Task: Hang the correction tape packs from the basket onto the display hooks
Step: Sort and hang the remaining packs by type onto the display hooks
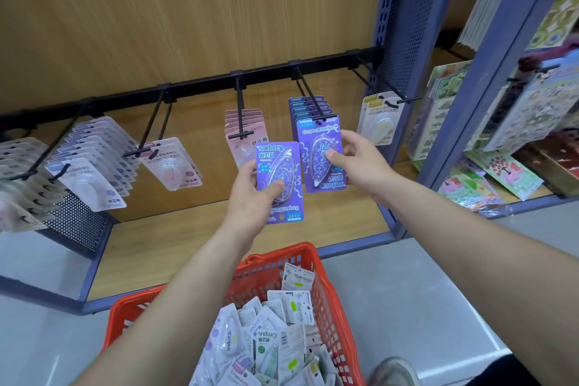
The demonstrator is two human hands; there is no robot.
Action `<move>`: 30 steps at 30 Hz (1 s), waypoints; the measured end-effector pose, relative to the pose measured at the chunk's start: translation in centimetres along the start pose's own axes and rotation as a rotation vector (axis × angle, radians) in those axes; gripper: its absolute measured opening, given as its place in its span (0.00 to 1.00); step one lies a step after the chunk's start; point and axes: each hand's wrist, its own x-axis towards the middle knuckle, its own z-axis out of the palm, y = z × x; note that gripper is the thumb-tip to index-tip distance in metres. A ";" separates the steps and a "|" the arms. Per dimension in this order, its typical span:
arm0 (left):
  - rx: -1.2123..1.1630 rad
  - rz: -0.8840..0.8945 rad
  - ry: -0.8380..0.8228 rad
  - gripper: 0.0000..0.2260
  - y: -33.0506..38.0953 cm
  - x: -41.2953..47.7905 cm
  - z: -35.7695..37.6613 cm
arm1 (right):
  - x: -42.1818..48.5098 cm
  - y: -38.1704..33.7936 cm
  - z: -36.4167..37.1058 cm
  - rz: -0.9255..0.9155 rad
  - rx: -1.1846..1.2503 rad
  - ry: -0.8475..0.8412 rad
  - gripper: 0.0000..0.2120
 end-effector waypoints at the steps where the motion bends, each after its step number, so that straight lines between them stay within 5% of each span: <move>1: 0.004 0.003 -0.009 0.14 0.0 0.1 0.1 | 0.2 0.1 0.1 0.006 -0.005 0.011 0.14; 11: 0.127 0.015 -0.103 0.14 1.5 1.3 1.9 | 1.5 0.8 -1.2 0.094 -0.404 0.162 0.27; 20: 0.282 0.061 -0.116 0.15 2.1 4.2 4.9 | -1.2 2.1 -4.2 0.038 -0.522 0.059 0.23; 26: 0.341 0.135 -0.189 0.14 2.0 3.0 4.2 | -1.7 1.3 -4.0 -0.067 -0.311 0.062 0.22; 30: 0.338 0.104 -0.289 0.16 2.6 1.6 3.4 | -2.1 0.2 -2.6 -0.172 -0.168 -0.138 0.24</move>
